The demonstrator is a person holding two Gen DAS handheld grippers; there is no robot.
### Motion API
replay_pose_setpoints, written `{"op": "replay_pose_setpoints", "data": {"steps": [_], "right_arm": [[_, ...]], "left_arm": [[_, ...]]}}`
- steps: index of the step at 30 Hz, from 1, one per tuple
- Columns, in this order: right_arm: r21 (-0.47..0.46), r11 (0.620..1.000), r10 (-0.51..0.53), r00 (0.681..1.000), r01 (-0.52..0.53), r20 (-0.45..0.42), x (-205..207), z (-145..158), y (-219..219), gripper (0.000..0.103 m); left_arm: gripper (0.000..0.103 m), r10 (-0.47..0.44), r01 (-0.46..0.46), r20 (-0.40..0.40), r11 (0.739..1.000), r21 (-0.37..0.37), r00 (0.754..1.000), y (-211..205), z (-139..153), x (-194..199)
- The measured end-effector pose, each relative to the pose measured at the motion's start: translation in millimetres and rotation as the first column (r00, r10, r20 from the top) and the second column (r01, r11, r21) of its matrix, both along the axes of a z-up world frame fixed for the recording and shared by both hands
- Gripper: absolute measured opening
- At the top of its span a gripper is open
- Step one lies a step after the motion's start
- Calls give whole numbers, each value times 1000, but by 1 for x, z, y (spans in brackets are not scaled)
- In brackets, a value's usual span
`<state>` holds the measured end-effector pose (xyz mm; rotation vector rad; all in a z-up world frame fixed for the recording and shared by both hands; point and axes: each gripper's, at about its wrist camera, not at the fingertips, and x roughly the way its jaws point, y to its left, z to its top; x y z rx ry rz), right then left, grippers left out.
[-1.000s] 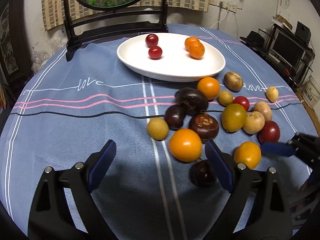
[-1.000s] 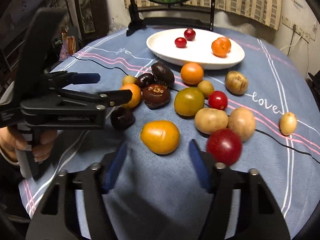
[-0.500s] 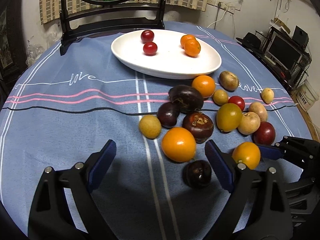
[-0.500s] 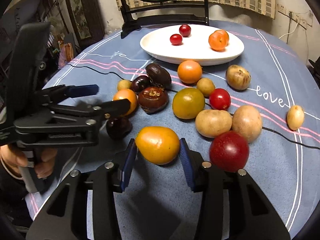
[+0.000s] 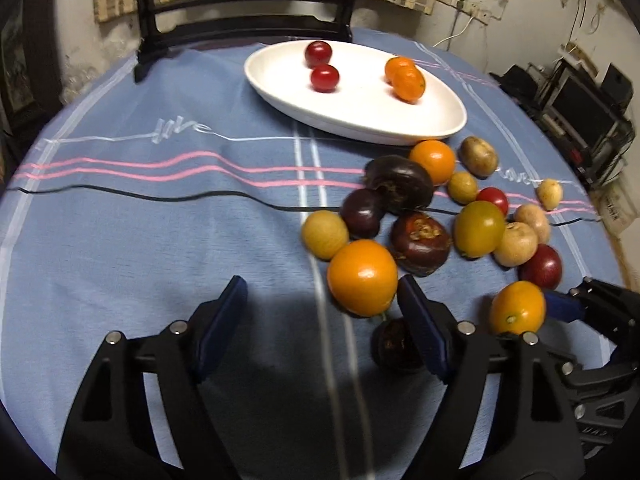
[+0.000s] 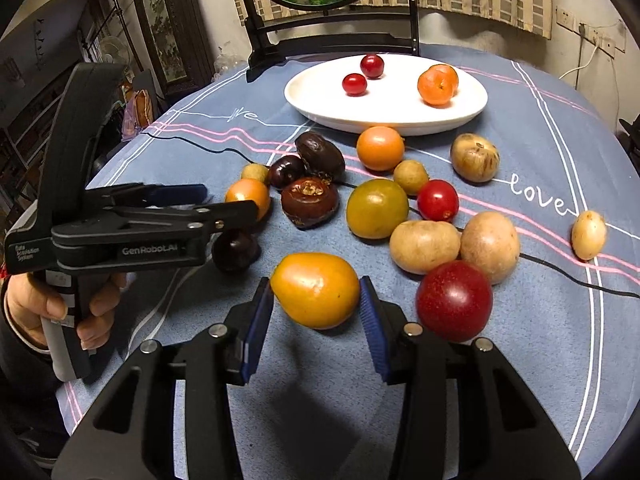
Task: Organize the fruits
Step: 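Grasp the orange fruit with the left tool while the right tool grasps the yellow fruit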
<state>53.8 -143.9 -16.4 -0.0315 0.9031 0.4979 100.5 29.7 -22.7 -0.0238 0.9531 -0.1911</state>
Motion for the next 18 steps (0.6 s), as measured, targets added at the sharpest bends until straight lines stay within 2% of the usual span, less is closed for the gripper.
{"op": "replay_pose_setpoints", "data": {"steps": [2, 6, 10, 13, 15, 16, 17, 18], "right_arm": [[-4, 1000, 3, 1000, -3, -3, 1, -1, 1, 44], [-13, 1000, 18, 1000, -18, -4, 0, -2, 5, 44], [-17, 1000, 24, 1000, -24, -2, 0, -3, 6, 44], [-18, 1000, 25, 1000, -25, 2, -1, -2, 7, 44], [-15, 1000, 25, 1000, -25, 7, -1, -1, 6, 44], [-14, 1000, 24, 1000, -24, 7, -1, 0, 6, 44], [-13, 1000, 23, 1000, -23, 7, -1, -1, 6, 44], [-12, 1000, 21, 1000, -21, 6, -1, -1, 6, 44]], "left_arm": [[87, 23, -23, 8, 999, 34, 1000, 0, 1, -1], [88, 35, -36, 11, 998, 46, 999, 2, 1, -2], [88, 40, -40, 7, 999, 24, 999, 2, -3, 3], [74, 22, -22, 8, 1000, 3, 1000, -2, -4, 6], [55, -5, 5, 3, 1000, -29, 1000, -5, -5, 8], [50, -11, 11, 3, 999, -35, 1000, -5, -4, 8], [38, -23, 23, 2, 999, -48, 1000, -6, -4, 8], [38, -27, 27, 1, 998, -60, 1000, -6, -4, 7]]}}
